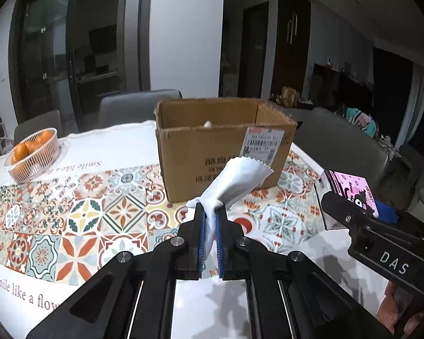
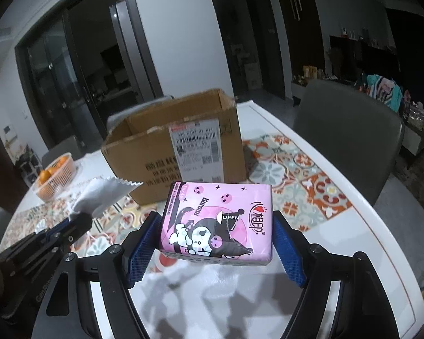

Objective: Organize soft objects
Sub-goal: 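Carry the napkin with the left tool while the right tool carries the pink pack to the box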

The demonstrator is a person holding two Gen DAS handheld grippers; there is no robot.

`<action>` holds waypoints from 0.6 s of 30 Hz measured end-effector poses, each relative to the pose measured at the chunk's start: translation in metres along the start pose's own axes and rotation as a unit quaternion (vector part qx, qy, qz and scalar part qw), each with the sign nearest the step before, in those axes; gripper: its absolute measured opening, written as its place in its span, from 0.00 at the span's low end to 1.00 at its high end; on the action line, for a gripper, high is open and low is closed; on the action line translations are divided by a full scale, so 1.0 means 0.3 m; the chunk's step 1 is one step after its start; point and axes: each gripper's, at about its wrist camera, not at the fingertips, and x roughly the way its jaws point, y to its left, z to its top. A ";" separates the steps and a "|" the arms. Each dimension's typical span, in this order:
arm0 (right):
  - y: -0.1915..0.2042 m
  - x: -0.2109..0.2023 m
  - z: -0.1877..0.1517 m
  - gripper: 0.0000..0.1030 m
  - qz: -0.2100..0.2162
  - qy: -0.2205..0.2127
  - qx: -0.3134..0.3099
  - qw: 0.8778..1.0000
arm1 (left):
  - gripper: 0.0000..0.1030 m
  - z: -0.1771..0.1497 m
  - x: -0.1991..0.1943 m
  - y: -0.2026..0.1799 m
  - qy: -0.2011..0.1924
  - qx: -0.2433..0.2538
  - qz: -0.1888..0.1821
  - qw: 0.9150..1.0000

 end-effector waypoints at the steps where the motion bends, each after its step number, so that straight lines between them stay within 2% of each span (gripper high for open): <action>1: 0.000 -0.006 0.008 0.76 0.002 -0.004 0.002 1.000 | 0.08 0.008 -0.008 -0.001 -0.005 -0.001 0.000 1.000; 18: 0.008 -0.056 0.168 0.76 0.031 -0.081 0.010 0.996 | 0.08 0.163 -0.083 0.000 -0.076 -0.005 0.012 0.997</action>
